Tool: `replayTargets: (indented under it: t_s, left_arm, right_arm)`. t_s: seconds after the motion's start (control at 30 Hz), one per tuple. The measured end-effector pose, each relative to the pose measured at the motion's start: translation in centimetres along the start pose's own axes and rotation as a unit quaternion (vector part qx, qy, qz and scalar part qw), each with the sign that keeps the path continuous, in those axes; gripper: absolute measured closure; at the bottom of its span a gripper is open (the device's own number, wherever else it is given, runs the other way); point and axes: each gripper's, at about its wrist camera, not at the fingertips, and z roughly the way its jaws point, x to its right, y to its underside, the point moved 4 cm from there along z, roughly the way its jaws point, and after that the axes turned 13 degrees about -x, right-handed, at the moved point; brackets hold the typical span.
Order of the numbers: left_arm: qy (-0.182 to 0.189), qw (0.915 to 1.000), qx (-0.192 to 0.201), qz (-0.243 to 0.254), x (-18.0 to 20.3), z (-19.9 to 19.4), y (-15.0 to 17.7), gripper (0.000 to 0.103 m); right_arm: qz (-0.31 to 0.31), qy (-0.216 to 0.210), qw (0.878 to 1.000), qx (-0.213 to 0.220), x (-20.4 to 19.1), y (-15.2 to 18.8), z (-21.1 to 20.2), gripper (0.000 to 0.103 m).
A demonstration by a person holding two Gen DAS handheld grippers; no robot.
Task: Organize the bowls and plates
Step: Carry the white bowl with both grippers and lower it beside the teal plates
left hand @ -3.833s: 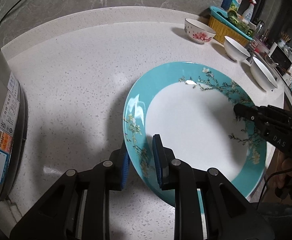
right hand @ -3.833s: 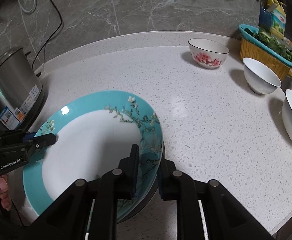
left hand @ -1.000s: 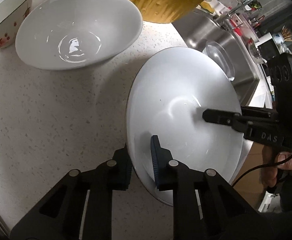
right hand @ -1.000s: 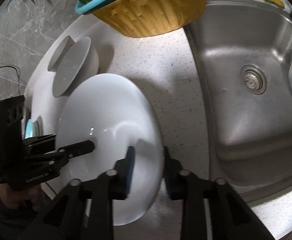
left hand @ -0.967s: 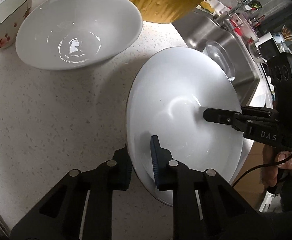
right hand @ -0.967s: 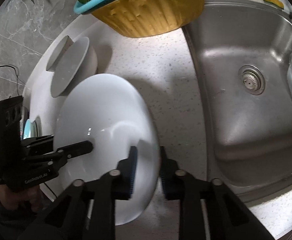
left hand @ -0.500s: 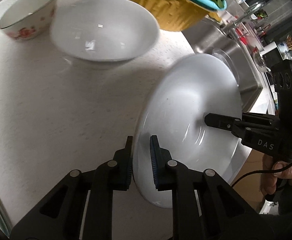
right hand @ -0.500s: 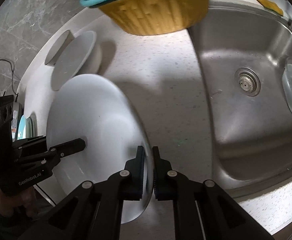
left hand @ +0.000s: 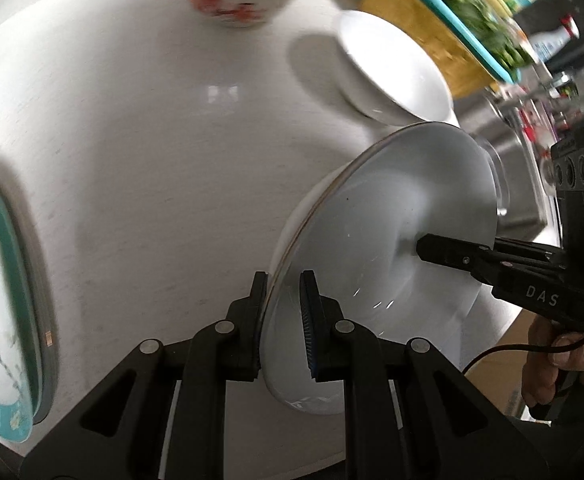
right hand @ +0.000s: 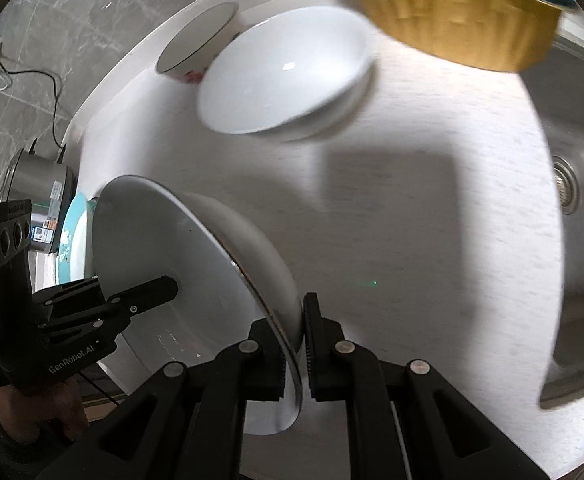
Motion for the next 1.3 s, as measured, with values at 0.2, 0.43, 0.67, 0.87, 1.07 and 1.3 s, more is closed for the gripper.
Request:
replayTargets:
  t_s: [0.2,0.43,0.67,0.87,1.07,1.3]
  left_arm:
    - [0.009,0.9997,-0.003,-0.022,-3.1,-1.3,0.3,0.089]
    - [0.019,0.999,-0.027,-0.028,-5.7,-2.6,-0.4,0.089]
    - [0.021,0.9981,-0.057,-0.009,-6.1,-3.2,-1.1,0.089]
    - [0.012,0.9966,-0.081,0.003,-6.8,-3.0,-1.7,0.089]
    - [0.0,0.996,-0.089,0.008,-7.0,-2.6,-3.4,0.089]
    - [-0.01,0.9956,-0.093,0.009,-8.3,-2.5,-3.5,0.089]
  right_arm:
    - [0.01,-0.017,0.999,-0.027,-2.6,-1.1,0.9,0.091]
    - [0.033,-0.035,0.997,-0.058,-4.4,-1.8,1.5,0.089]
    - [0.058,-0.063,0.993,-0.082,-4.8,-1.5,1.5,0.087]
    - [0.076,-0.073,0.99,-0.097,-4.3,-1.6,1.8,0.088]
    - [0.086,-0.083,0.987,-0.106,-4.2,-2.0,2.7,0.088]
    - [0.085,-0.082,0.987,-0.106,-3.9,-1.9,3.4,0.088]
